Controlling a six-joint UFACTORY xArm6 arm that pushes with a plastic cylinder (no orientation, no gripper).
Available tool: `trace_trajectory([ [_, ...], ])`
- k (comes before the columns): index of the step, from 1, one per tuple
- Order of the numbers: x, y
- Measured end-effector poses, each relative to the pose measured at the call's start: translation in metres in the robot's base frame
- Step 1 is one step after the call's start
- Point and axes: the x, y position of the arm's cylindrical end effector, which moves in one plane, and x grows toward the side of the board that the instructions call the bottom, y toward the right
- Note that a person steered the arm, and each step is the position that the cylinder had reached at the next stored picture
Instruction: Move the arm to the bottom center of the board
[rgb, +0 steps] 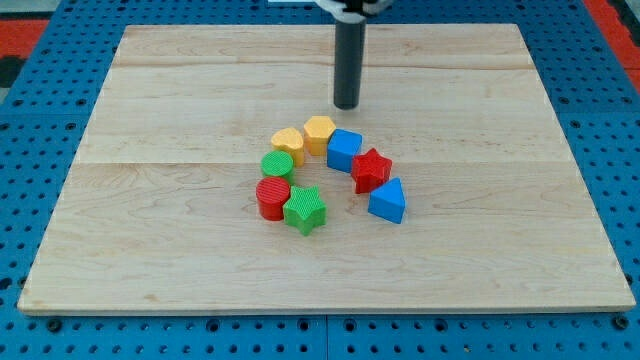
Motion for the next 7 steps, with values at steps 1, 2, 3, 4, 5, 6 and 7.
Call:
trace_trajectory([
  [1, 0.007, -0.053],
  [2, 0.040, -0.084],
  [3, 0.079, -0.095],
  [4, 0.081, -0.114],
  [5, 0.136, -0.147],
  [6, 0.212, -0.144],
  [7, 0.273, -0.095],
])
